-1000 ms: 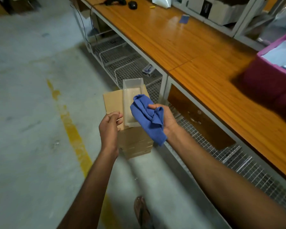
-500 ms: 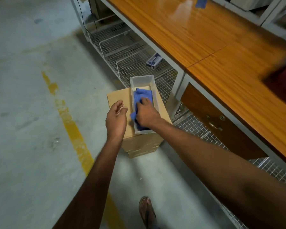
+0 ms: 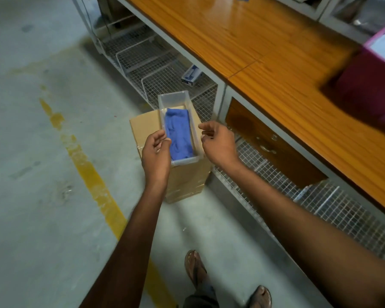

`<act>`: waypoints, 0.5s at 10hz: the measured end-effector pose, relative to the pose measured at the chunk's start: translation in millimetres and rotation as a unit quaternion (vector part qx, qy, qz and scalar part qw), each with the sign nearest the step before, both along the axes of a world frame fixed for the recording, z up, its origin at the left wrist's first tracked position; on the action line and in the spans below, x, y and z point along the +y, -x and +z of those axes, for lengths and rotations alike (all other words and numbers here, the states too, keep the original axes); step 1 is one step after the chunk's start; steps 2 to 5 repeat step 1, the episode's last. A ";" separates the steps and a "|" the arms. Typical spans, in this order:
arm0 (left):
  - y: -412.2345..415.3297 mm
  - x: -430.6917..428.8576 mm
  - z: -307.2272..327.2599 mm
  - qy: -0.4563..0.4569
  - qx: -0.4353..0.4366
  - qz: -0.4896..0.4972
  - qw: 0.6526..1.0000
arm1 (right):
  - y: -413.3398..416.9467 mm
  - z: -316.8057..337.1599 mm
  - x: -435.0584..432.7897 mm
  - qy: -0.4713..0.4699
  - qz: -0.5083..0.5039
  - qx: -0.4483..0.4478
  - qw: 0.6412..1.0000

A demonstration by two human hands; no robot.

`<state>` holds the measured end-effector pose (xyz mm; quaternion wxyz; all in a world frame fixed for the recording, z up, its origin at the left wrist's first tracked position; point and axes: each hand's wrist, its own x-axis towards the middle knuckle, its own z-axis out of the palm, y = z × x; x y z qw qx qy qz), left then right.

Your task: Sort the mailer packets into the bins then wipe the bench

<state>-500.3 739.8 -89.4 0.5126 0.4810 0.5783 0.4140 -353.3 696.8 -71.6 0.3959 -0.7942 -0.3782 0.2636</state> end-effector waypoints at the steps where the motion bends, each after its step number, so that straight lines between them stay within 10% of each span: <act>1: -25.0 -41.7 15.0 -0.040 0.002 -0.060 0.997 | -20.1 26.5 -69.8 -0.035 -0.054 0.016 0.998; 5: -25.0 -41.7 15.0 -0.040 0.002 -0.060 0.997 | -20.1 26.5 -69.8 -0.035 -0.054 0.016 0.998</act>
